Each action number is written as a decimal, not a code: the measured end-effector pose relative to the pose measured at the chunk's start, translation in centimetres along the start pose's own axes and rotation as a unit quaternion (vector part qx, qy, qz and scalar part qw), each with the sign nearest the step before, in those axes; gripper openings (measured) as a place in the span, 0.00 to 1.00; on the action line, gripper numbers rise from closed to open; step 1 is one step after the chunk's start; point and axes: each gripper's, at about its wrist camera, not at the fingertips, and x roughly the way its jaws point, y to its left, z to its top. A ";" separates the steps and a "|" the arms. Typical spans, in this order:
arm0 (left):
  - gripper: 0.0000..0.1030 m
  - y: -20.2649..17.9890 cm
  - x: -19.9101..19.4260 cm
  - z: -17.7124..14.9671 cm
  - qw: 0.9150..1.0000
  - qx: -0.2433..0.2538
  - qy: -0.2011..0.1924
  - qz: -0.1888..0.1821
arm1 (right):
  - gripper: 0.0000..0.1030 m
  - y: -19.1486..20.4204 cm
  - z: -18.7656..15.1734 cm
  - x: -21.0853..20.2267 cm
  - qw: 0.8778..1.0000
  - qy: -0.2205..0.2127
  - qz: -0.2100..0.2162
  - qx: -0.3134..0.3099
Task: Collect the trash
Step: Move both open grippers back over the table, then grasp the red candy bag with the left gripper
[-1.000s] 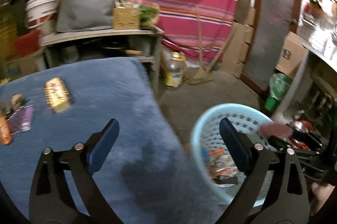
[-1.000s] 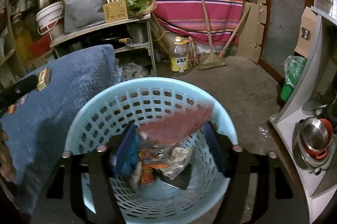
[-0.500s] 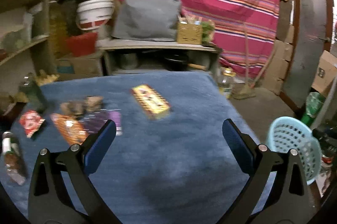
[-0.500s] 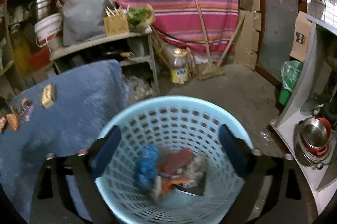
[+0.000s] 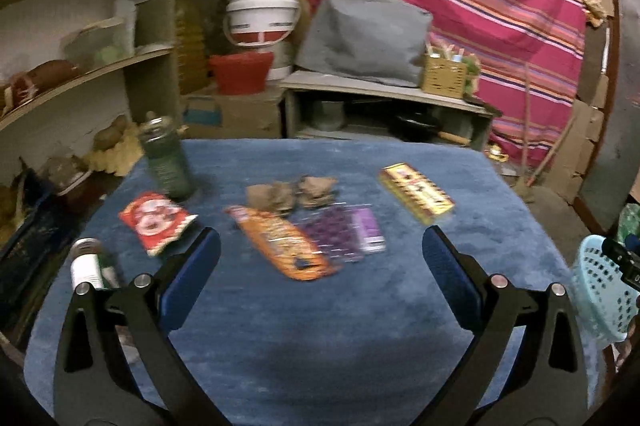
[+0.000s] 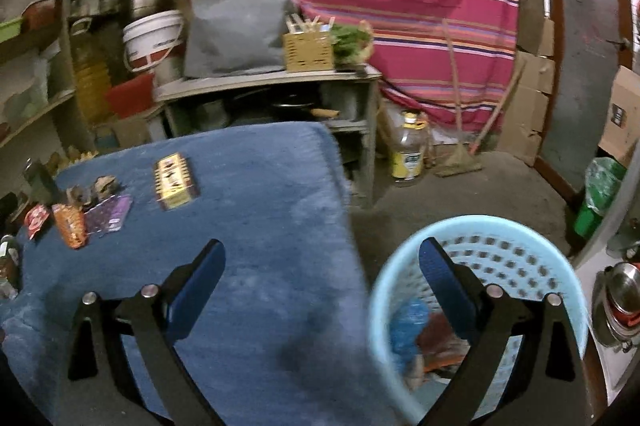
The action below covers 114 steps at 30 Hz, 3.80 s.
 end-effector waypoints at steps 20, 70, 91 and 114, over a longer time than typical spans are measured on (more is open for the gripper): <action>0.95 9.9 4.1 -2.0 0.997 -0.054 0.030 0.048 | 0.93 12.0 -1.2 4.9 0.997 0.030 0.040 -0.067; 0.74 13.2 17.1 -1.1 0.978 -0.075 0.140 0.135 | 0.93 15.0 0.1 11.9 0.992 0.087 0.082 -0.052; 0.00 13.3 14.0 -1.2 0.988 -0.081 0.123 0.057 | 0.93 16.9 0.0 9.9 0.992 0.070 0.064 -0.080; 0.74 21.6 12.6 2.9 0.990 -0.008 0.132 0.052 | 0.93 19.4 -1.4 10.7 0.988 0.100 0.074 -0.089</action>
